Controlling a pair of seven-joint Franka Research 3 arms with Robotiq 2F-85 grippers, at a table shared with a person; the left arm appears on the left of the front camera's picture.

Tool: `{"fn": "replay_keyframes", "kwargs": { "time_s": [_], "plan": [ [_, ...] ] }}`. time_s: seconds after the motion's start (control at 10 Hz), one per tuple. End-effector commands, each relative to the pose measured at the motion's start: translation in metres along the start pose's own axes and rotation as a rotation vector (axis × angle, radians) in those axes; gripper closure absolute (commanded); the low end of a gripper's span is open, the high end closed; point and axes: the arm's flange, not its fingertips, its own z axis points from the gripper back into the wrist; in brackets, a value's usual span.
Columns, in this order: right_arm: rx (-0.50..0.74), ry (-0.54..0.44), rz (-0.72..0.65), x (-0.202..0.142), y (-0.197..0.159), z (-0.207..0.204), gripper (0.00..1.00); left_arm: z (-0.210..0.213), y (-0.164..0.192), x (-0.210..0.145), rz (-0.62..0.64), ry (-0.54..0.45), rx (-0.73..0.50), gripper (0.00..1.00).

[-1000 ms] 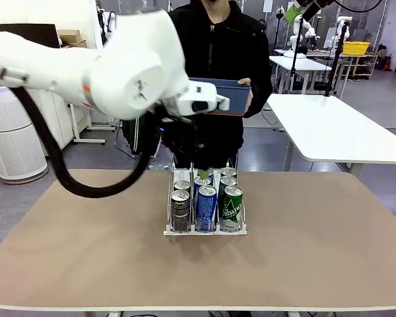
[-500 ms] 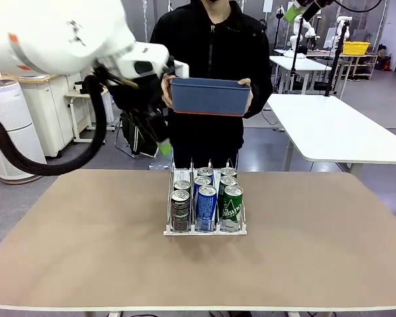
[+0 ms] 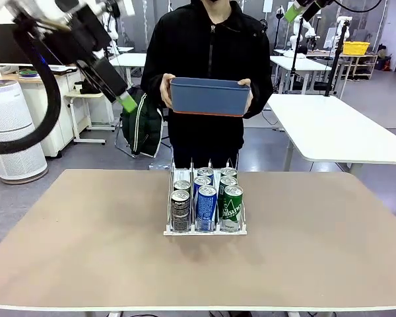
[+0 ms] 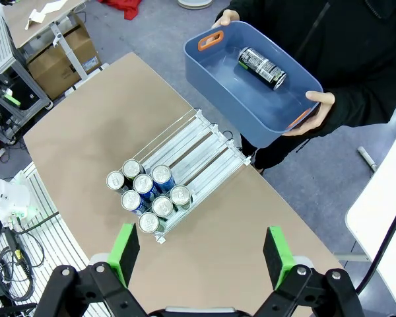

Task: Fill the beverage cans into the dispenser.
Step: Pick up the Pepsi coke handed by the human.

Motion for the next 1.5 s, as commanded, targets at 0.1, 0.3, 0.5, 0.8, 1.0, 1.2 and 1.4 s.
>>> {"fn": "replay_keyframes", "kwargs": {
  "time_s": [0.1,0.3,0.5,0.8,1.0,1.2,1.4],
  "plan": [
    [0.002,0.004,-0.002,-0.002,0.001,0.000,0.00,0.022,0.002,0.020,-0.007,-0.045,-0.010,0.00],
    [0.002,0.004,-0.002,-0.002,0.001,0.000,0.00,0.017,0.000,0.006,-0.003,-0.020,0.009,0.00],
    [0.002,0.004,-0.002,-0.002,0.001,0.000,0.00,0.017,0.000,0.006,-0.003,-0.020,0.009,0.00],
    [0.002,0.004,-0.002,-0.002,0.001,0.000,0.00,0.022,-0.006,0.010,0.006,-0.061,0.022,0.00],
    [0.002,0.004,-0.002,-0.002,0.001,0.000,0.00,0.044,-0.014,0.016,0.054,-0.065,0.065,0.00],
    [0.002,0.004,-0.002,-0.002,0.001,0.000,0.00,0.055,-0.010,0.023,0.030,-0.089,0.057,0.00],
    [0.002,0.004,-0.002,-0.002,0.001,0.000,0.00,0.062,-0.008,0.033,0.009,-0.123,0.049,0.00]
  ]
}}
